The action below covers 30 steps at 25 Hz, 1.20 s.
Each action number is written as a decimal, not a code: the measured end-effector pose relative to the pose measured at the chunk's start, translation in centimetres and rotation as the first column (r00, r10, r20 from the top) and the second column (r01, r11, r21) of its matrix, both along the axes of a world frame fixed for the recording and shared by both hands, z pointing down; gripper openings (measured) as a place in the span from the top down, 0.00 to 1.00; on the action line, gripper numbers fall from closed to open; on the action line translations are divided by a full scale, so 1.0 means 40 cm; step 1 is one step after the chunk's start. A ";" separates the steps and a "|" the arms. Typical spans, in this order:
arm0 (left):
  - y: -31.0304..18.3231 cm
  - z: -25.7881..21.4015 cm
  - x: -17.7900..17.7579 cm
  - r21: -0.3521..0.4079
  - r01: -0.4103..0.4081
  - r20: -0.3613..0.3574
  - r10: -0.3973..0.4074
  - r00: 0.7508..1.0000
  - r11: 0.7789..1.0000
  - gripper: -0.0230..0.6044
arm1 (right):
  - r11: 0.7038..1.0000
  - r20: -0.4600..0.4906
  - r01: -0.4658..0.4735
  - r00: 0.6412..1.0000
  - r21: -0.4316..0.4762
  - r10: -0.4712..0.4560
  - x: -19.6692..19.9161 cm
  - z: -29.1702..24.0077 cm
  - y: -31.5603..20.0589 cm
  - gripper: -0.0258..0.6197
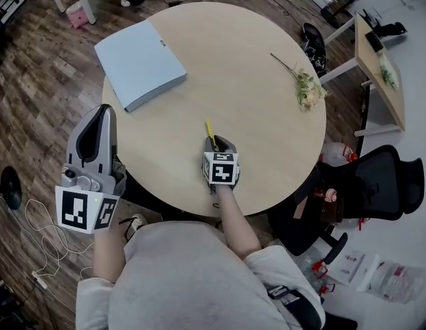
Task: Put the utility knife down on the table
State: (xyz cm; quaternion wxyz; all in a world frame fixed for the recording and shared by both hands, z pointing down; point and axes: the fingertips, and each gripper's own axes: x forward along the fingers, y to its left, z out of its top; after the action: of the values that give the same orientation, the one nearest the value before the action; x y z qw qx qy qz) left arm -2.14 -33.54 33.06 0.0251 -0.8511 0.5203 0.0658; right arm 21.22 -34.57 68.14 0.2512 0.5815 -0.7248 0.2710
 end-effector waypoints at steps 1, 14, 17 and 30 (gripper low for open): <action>-0.003 0.001 -0.001 -0.002 0.000 0.000 0.000 1.000 1.000 0.95 | 1.000 -0.003 0.001 1.000 -0.008 -0.001 -0.001 0.005 0.000 0.85; -0.008 0.016 0.002 -0.019 -0.002 0.001 0.002 1.000 1.000 0.95 | 0.997 -0.042 0.018 0.999 -0.071 -0.021 -0.001 0.043 0.001 0.85; -0.002 0.018 0.001 -0.021 0.003 0.002 -0.002 1.000 1.000 0.95 | 0.997 -0.043 0.022 0.999 -0.077 -0.026 -0.002 0.044 0.001 0.84; 0.038 0.010 0.006 0.001 0.003 0.011 -0.003 1.000 1.000 0.95 | 1.000 -0.017 0.024 1.000 0.009 -0.024 -0.003 -0.011 -0.003 0.87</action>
State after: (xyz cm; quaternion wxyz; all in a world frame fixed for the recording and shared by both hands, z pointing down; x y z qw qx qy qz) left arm -1.91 -32.01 33.45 0.0283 -0.8506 0.5214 0.0614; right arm 21.09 -34.71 67.69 0.2580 0.5763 -0.7307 0.2596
